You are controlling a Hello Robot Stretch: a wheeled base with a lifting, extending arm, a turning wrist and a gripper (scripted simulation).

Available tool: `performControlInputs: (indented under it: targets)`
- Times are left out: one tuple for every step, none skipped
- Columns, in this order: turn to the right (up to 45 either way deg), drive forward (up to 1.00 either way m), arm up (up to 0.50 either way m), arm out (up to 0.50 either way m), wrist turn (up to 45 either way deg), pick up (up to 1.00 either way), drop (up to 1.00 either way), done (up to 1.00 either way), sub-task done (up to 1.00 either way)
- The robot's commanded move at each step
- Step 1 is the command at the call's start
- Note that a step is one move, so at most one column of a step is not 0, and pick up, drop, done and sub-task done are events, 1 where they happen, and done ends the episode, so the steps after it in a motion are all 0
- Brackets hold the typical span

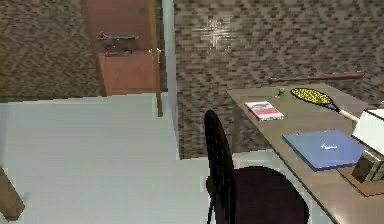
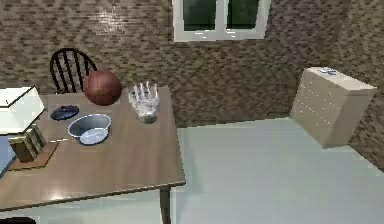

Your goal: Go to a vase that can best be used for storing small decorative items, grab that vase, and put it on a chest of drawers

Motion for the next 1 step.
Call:
performControlInputs:
  targets:
    - [45.0, 0.00, 0.00, 0.00, 0.0, 0.00, 0.00, 0.00, 0.00]
